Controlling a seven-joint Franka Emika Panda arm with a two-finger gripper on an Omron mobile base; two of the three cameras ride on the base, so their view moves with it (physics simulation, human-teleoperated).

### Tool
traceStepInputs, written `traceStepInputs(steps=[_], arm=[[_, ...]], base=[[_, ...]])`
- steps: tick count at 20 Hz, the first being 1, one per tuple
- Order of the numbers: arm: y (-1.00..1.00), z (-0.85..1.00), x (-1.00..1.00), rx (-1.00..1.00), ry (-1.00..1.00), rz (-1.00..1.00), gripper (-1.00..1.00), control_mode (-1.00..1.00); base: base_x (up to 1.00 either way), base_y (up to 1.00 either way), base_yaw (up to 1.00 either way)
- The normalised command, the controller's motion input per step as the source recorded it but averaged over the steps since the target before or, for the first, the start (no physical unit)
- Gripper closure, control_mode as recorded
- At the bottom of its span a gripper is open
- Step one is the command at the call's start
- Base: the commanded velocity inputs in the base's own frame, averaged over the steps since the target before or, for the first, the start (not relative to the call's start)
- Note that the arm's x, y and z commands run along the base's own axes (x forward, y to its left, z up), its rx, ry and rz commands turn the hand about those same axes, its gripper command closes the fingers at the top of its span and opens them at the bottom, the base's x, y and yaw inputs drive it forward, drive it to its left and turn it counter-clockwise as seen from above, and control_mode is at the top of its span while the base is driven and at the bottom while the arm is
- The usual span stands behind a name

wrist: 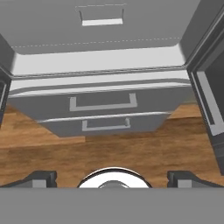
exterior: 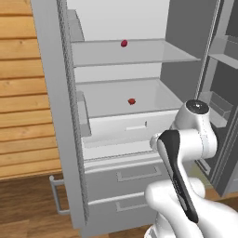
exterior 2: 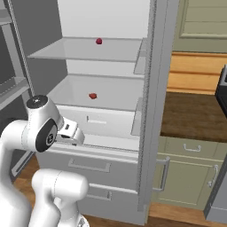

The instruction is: Take the strawberry from the fridge and place it on top of the pancake, located on the dining counter.

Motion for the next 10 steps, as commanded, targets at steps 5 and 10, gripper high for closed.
traceStepInputs(steps=[5, 10], arm=[[0.00, 0.00, 0.00, 0.00, 0.00, 0.00, -1.00, 1.00], [0.00, 0.00, 0.00, 0.00, 0.00, 0.00, -1.00, 1.00]], base=[[0.52, 0.12, -0.02], [0.55, 0.02, 0.00]])
